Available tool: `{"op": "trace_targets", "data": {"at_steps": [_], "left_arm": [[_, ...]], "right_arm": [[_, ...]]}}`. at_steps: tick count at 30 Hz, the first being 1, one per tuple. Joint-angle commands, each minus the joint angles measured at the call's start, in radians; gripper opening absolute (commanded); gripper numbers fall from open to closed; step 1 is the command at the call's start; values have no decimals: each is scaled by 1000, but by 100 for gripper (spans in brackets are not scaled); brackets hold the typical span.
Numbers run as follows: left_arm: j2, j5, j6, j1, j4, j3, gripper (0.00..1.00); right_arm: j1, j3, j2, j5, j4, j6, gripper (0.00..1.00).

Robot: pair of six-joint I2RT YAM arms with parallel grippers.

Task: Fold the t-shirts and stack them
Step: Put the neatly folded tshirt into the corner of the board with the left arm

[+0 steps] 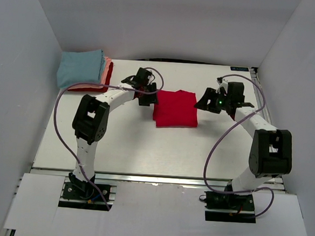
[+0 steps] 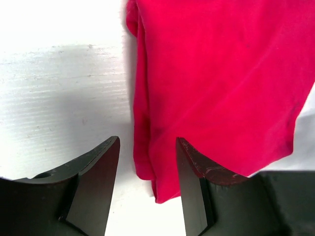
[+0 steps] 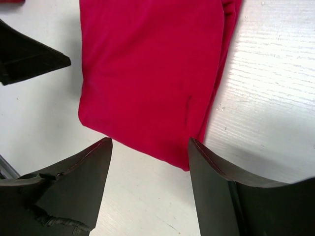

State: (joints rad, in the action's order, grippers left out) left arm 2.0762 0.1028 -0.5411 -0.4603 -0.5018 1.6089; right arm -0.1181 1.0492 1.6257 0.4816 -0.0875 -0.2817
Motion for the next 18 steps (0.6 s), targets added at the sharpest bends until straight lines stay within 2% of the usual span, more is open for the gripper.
{"op": "trace_targets", "data": {"at_steps": [1,8,14,18], "left_arm": [[-8,-20,12,-1,-9,-1,60],[71,-21,9,-38,-24,68,63],[124,-37,0,-69,-27,65,63],[131,-127,3,-77,-85,52,63]], "right_arm": [[3,18,-44,12,-12,-5,70],[5,18,-90,20,-15,-14,70],[5,20,-107,29,-23,-13,70],[5,25,-121,34,-20,-16,70]]}}
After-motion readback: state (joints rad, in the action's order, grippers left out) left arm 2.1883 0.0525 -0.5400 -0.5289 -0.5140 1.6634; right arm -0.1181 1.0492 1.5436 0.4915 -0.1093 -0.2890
